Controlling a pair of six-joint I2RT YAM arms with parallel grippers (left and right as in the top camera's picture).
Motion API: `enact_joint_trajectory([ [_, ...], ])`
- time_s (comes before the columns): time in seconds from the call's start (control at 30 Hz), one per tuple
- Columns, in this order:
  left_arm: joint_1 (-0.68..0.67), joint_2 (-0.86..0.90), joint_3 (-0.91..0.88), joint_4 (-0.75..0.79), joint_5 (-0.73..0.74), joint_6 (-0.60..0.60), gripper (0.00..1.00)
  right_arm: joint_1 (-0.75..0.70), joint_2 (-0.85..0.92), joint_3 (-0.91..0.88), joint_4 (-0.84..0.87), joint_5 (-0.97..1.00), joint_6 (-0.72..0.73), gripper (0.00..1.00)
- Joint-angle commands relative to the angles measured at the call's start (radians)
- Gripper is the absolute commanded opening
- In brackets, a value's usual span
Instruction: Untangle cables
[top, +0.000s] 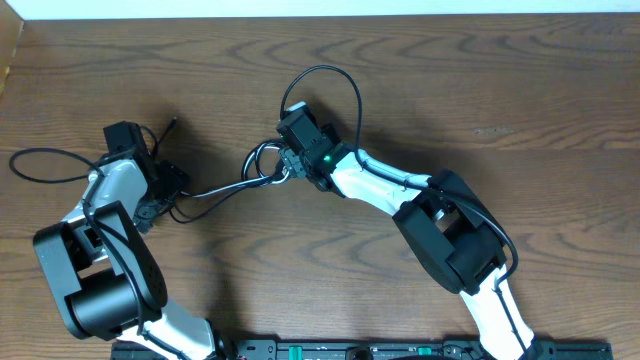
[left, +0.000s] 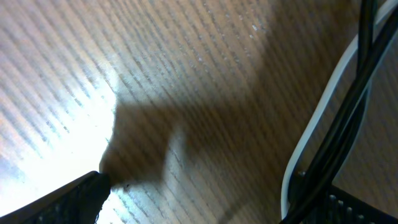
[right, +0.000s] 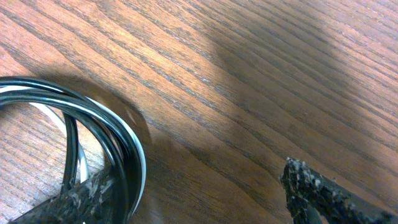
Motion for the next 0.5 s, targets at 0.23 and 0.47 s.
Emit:
enact_joint_trajectory([
  [0.23,0.003,-0.132,-0.04,-0.056,0.092,0.076,0.98,-0.009,0.076,-0.039,-0.035,0.03,-0.016,0.78],
  [0.47,-0.002,-0.451,-0.04,-0.068,0.206,0.071,0.98,-0.007,0.076,-0.039,-0.027,0.01,-0.016,0.78],
])
